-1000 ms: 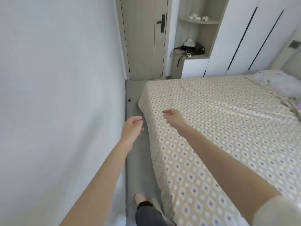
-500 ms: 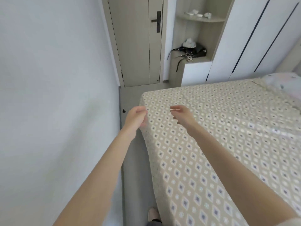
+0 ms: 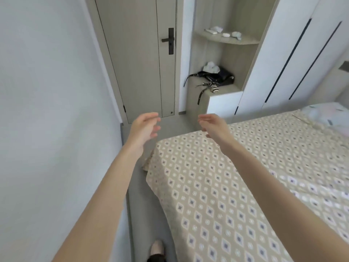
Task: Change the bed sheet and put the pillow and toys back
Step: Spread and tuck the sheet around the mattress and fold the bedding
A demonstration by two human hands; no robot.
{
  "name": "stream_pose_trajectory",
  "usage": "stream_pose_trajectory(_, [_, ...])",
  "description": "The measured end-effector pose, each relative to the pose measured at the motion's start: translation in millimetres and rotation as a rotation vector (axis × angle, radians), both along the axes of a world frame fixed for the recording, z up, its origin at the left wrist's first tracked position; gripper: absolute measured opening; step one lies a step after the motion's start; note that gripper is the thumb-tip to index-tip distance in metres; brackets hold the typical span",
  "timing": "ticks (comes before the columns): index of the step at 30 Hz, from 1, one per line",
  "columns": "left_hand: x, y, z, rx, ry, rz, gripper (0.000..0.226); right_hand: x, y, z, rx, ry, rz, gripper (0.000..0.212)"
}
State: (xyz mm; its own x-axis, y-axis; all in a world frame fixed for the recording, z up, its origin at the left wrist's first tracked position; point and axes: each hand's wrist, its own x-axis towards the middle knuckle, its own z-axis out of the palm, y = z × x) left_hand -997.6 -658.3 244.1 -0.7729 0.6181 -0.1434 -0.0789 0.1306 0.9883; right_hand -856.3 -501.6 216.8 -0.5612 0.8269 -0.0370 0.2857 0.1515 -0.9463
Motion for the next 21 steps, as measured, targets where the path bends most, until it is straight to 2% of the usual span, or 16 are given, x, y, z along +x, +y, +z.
stream_pose_trajectory(6, [-121.8, 83.9, 10.7, -0.023, 0.009, -0.070, 0.024, -119.0, 67.9, 9.5, -0.060, 0.064, -0.041, 0.027])
stream_pose_trajectory(11, [-206.9, 155.9, 13.2, -0.017, -0.027, -0.109, 0.027, -201.6, 123.3, 12.7, -0.075, 0.045, -0.080, 0.028])
stream_pose_trajectory(21, [-386.2, 335.1, -9.6, -0.058, -0.001, -0.244, 0.024, -373.7, 281.2, -19.8, -0.084, 0.045, -0.159, 0.024])
